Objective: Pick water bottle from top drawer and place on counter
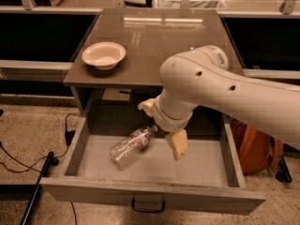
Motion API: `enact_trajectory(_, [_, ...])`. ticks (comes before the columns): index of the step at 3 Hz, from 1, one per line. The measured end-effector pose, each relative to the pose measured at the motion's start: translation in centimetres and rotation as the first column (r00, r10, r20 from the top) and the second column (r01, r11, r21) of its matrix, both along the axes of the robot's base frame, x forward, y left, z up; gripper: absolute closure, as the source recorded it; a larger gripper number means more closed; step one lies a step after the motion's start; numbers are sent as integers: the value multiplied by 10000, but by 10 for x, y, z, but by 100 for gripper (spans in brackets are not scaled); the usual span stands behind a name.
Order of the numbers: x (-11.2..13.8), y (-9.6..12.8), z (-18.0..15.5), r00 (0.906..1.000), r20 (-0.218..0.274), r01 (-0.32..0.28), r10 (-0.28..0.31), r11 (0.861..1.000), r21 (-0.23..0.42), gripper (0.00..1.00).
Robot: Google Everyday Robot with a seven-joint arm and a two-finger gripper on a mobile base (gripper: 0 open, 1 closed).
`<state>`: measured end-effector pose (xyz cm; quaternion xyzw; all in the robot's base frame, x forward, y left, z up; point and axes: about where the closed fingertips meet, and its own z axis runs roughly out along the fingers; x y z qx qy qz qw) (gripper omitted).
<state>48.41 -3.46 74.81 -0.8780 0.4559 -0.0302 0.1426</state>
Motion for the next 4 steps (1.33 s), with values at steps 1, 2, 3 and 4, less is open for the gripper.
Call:
enact_trajectory(1, [12,40,-35,9943,-152,-1059,1060,9944,42,0])
enact_trajectory(2, [22,69,-80,9821,-750,-1742,1727,9846,-144,0])
enact_trajectory(3, [28,88,-114,9673,-1387,-2165,2124,9762,-148,0])
enact_trajectory(4, [31,94,-138,9522,-1914,-2461,2382,9691,-181,0])
